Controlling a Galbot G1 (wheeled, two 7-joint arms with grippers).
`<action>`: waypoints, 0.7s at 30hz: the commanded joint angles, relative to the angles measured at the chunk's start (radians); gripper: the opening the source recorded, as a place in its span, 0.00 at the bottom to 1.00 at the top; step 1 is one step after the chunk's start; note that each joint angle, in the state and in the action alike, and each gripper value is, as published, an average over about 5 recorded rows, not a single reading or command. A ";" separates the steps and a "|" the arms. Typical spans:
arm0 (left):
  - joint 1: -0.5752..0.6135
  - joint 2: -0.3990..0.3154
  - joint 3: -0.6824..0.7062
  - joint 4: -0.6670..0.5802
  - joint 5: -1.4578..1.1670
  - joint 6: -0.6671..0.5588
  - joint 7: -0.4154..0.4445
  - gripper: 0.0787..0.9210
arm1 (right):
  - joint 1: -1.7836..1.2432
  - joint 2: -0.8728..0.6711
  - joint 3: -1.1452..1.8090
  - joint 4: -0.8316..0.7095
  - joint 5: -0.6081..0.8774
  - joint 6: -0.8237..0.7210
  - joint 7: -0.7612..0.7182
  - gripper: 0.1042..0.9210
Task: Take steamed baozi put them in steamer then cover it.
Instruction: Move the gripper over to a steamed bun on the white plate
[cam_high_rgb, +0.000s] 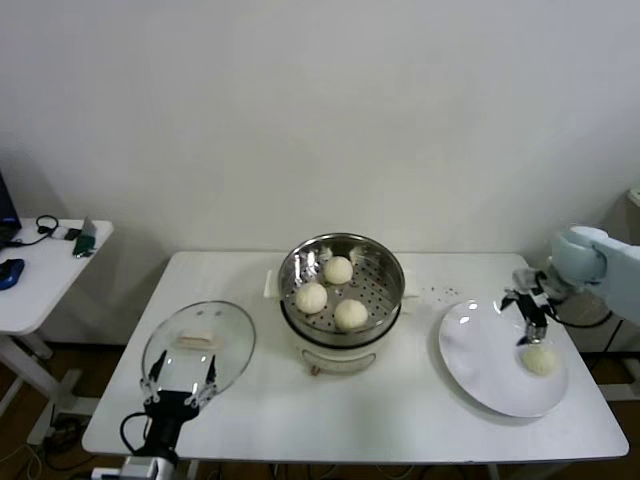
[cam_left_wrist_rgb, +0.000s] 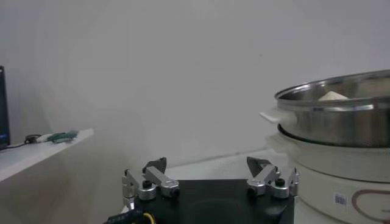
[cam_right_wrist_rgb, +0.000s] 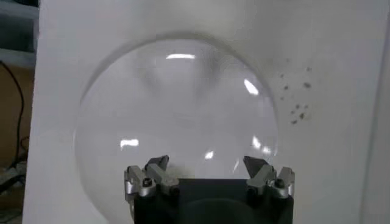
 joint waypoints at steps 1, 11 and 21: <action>-0.001 -0.003 0.000 0.002 0.003 0.004 -0.002 0.88 | -0.323 -0.057 0.285 -0.145 -0.147 0.001 -0.007 0.88; -0.008 -0.011 0.001 0.011 0.010 0.014 -0.013 0.88 | -0.362 -0.003 0.333 -0.217 -0.191 0.029 -0.017 0.88; -0.010 -0.011 0.003 0.010 0.014 0.016 -0.013 0.88 | -0.359 0.035 0.336 -0.243 -0.193 0.036 -0.020 0.88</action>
